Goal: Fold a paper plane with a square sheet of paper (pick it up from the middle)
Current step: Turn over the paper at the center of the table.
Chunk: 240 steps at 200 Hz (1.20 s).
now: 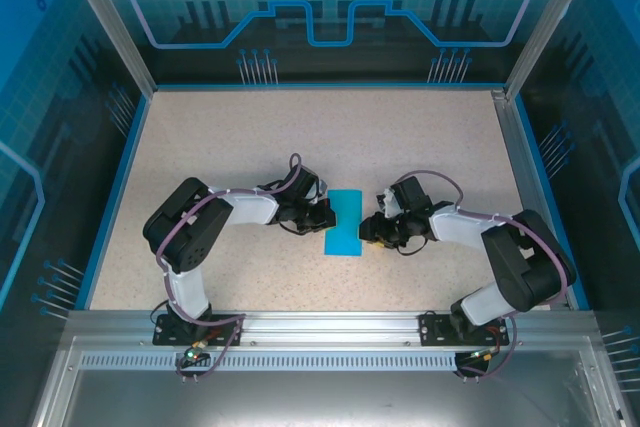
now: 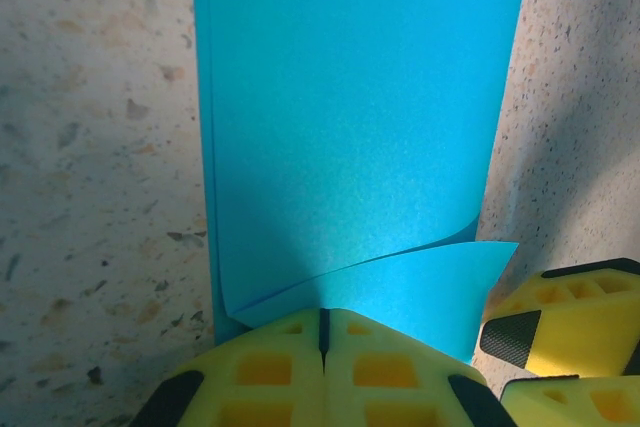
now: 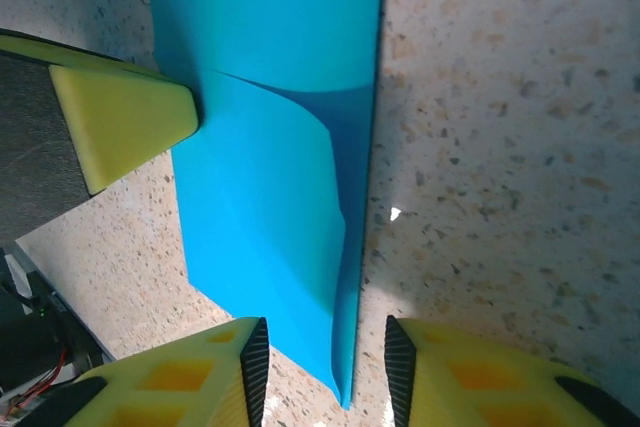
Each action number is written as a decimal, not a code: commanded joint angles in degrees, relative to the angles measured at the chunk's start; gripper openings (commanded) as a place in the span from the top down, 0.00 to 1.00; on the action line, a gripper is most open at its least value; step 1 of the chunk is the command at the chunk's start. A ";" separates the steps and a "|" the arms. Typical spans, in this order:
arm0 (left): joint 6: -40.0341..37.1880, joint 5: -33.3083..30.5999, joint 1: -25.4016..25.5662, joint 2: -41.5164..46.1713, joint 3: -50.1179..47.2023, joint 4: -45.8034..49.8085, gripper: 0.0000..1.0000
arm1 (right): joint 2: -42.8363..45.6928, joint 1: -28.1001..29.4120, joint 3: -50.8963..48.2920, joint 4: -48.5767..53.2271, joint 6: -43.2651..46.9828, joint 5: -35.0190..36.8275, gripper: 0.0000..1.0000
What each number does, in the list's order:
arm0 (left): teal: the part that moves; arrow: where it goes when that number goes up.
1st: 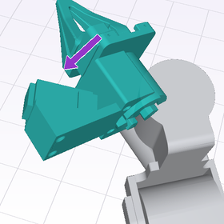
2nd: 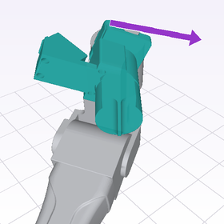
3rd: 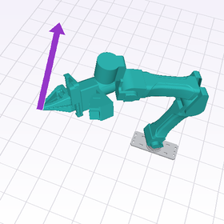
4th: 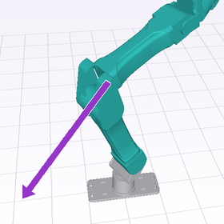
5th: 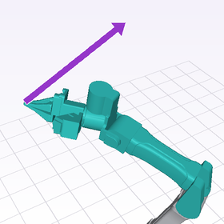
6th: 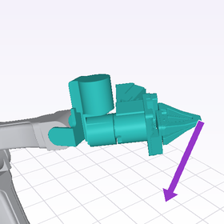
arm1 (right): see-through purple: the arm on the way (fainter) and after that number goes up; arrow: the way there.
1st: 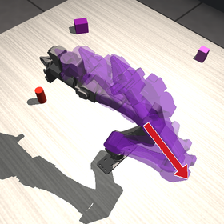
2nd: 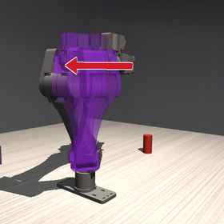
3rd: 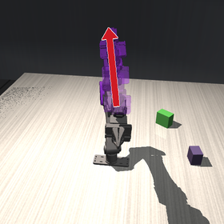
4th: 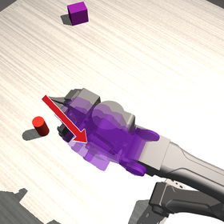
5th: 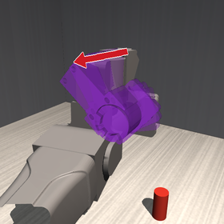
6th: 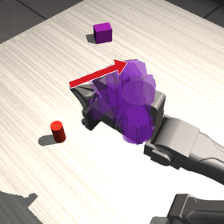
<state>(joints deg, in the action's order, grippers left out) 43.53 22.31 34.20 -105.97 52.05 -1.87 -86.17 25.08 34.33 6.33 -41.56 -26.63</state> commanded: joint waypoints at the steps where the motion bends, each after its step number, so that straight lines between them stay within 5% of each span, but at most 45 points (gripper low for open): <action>1: -0.50 -2.97 -0.07 -0.23 -0.02 2.21 1.00 | -1.28 -1.00 1.86 -0.84 -0.01 -1.51 0.60; 240: 0.05 -2.88 -0.04 0.66 -0.02 2.17 1.00 | -6.92 -2.32 0.94 -10.76 -1.43 -8.32 0.64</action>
<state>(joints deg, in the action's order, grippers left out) 43.53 22.31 34.20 -105.93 52.05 -1.85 -92.49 23.88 35.59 -1.41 -42.89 -31.81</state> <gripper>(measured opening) 0.051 0.355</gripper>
